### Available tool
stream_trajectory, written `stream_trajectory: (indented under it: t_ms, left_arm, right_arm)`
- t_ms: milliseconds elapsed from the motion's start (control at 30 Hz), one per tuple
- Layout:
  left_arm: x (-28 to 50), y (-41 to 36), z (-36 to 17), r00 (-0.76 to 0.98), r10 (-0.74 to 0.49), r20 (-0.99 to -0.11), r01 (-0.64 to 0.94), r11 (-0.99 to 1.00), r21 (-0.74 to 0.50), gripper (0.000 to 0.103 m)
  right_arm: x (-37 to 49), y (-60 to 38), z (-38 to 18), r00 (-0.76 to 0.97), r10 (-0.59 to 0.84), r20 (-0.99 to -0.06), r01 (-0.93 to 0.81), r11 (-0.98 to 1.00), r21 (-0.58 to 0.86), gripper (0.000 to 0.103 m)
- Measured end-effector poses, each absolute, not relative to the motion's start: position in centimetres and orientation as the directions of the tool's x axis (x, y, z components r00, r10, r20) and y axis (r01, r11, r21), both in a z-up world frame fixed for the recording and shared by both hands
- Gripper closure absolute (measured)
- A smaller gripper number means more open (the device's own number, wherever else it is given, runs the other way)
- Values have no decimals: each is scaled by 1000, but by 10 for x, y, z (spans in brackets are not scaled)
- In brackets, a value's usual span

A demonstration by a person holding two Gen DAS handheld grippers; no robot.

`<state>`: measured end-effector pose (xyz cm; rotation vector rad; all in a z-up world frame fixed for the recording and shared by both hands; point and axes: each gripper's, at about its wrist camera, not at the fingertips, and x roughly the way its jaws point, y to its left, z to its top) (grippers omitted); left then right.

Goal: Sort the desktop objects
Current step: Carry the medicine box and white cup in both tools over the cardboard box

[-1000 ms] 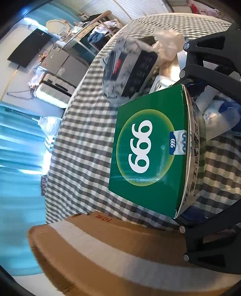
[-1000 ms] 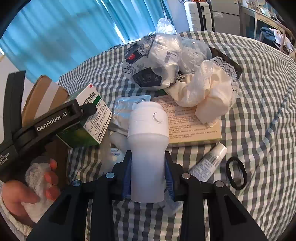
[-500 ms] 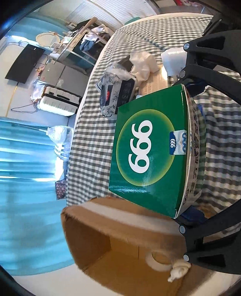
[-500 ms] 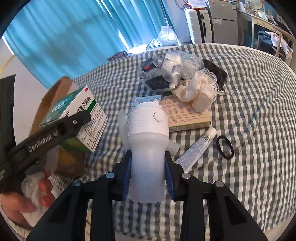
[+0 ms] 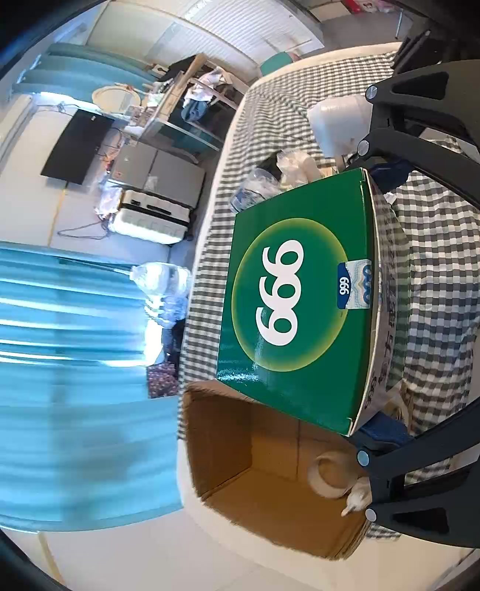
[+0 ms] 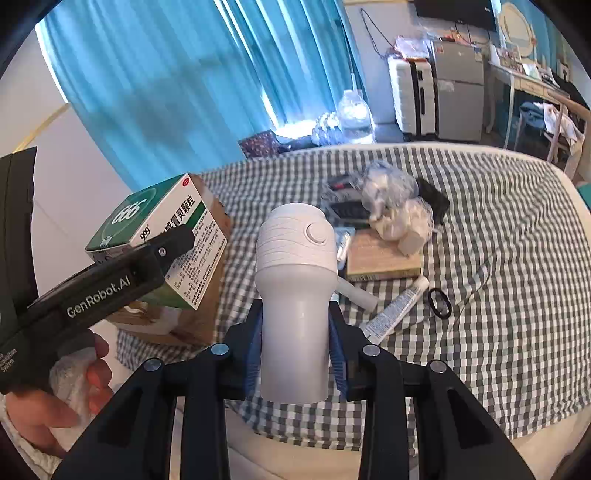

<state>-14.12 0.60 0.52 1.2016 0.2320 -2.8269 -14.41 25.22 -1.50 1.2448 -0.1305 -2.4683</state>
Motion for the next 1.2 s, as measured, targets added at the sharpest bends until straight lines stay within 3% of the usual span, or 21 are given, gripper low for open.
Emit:
stream_trajectory:
  t_ms: [600, 1200]
  left_arm:
    - [-101, -68, 63, -768, -83, -636, 184, -978, -95, 7]
    - [-103, -194, 22, -691, -213, -691, 386, -917, -103, 7]
  right_arm:
    - [-114, 178, 54, -594, -424, -683, 415, -889, 191, 71]
    - [-134, 55, 32, -474, -500, -725, 561, -806, 189, 71]
